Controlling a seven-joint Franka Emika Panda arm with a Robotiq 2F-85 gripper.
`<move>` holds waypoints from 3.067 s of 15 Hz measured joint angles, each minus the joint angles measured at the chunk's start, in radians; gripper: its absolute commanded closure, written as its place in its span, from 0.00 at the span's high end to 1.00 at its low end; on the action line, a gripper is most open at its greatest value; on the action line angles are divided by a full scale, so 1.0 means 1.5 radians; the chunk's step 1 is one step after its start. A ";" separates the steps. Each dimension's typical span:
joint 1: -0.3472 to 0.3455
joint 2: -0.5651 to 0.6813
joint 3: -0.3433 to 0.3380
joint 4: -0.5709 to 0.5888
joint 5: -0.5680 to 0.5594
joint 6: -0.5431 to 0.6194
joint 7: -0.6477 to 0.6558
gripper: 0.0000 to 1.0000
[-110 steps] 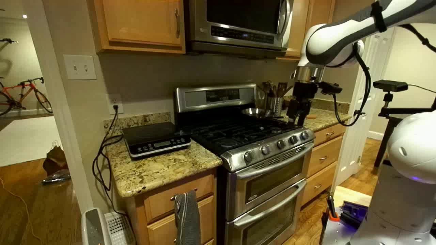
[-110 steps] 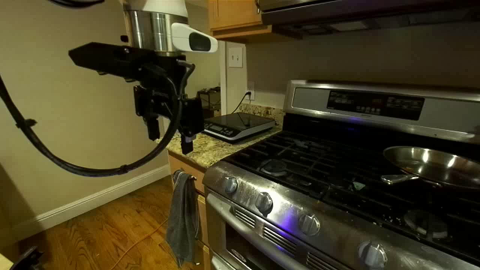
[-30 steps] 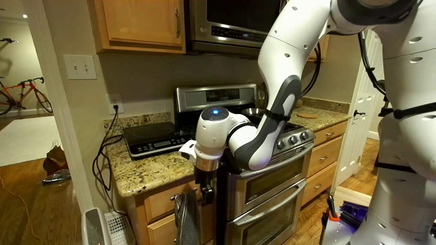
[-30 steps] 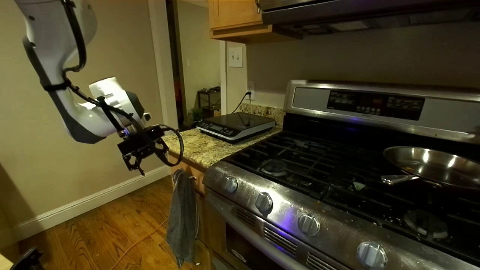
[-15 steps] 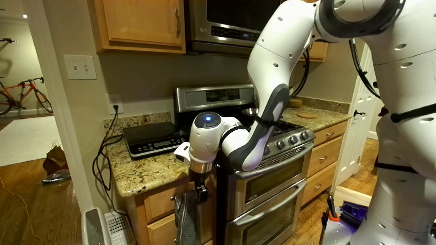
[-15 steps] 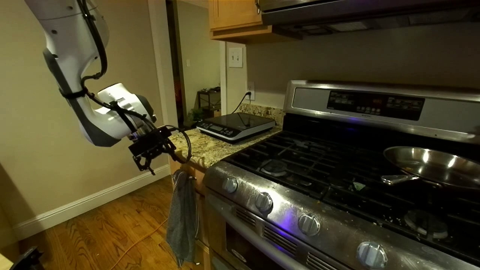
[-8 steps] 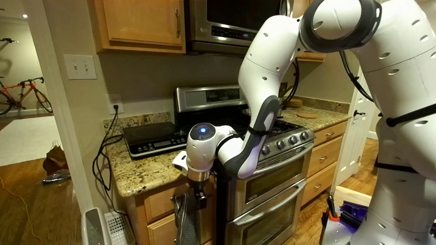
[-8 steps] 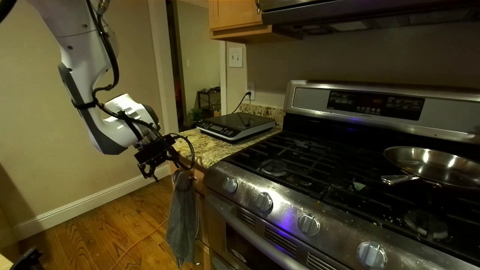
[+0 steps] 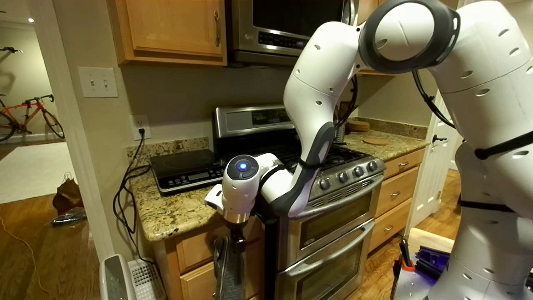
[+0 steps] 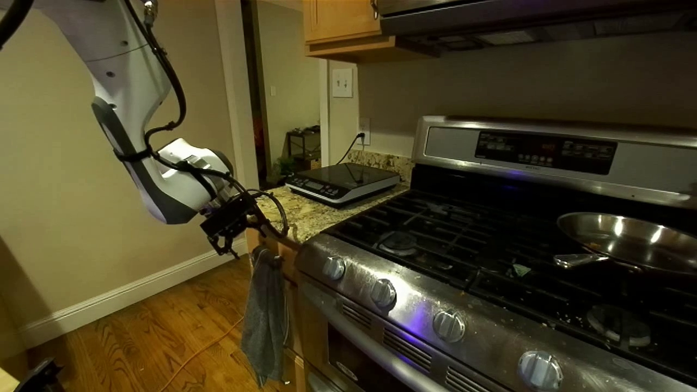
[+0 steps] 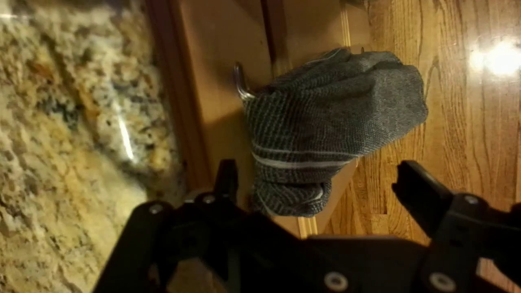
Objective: Open the top drawer of the kitchen cabinet on the left of the stove
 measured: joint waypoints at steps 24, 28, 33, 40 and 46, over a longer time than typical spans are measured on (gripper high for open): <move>0.102 0.137 -0.095 0.104 -0.101 -0.007 0.138 0.25; 0.109 0.122 -0.101 0.094 -0.102 -0.009 0.140 0.06; 0.110 0.116 -0.103 0.089 -0.130 -0.003 0.143 0.10; 0.123 0.100 -0.120 0.080 -0.332 0.030 0.253 0.10; 0.161 0.033 -0.073 0.020 -0.470 0.094 0.357 0.04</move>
